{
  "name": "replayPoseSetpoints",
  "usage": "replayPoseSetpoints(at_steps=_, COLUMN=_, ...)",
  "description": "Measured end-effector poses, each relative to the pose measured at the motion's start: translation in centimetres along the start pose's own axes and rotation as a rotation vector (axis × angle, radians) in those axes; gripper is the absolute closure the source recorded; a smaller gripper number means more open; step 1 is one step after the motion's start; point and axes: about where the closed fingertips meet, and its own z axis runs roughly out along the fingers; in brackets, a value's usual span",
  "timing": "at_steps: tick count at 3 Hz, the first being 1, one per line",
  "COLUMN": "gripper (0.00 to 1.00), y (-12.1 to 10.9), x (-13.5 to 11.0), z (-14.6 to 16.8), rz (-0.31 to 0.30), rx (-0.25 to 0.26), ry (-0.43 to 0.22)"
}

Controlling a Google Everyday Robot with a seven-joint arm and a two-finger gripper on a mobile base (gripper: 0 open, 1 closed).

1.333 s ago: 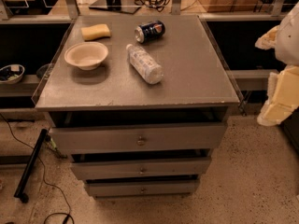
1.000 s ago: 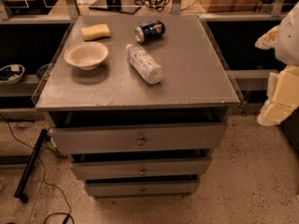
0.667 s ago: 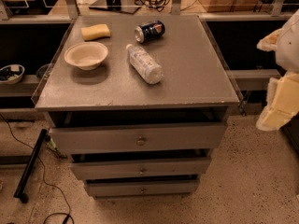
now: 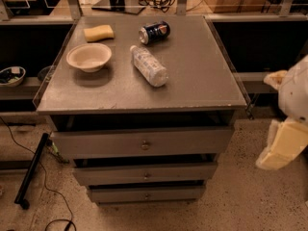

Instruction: Open bottom drawer

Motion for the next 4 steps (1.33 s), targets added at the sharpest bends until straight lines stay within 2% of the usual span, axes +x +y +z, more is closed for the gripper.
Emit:
replayPoseSetpoints(at_steps=1, gripper=0.00, y=2.8, x=1.1, z=3.7, rz=0.039, rx=-0.055, ry=0.000)
replayPoseSetpoints(at_steps=2, gripper=0.00, y=5.7, x=1.8, z=7.8, rz=0.052, rx=-0.131, ry=0.026)
replayPoseSetpoints(at_steps=3, gripper=0.00, y=5.7, x=1.8, z=7.8, rz=0.052, rx=-0.131, ry=0.026)
replayPoseSetpoints(at_steps=4, gripper=0.00, y=6.8, x=1.9, z=9.4, rz=0.046, rx=-0.135, ry=0.028)
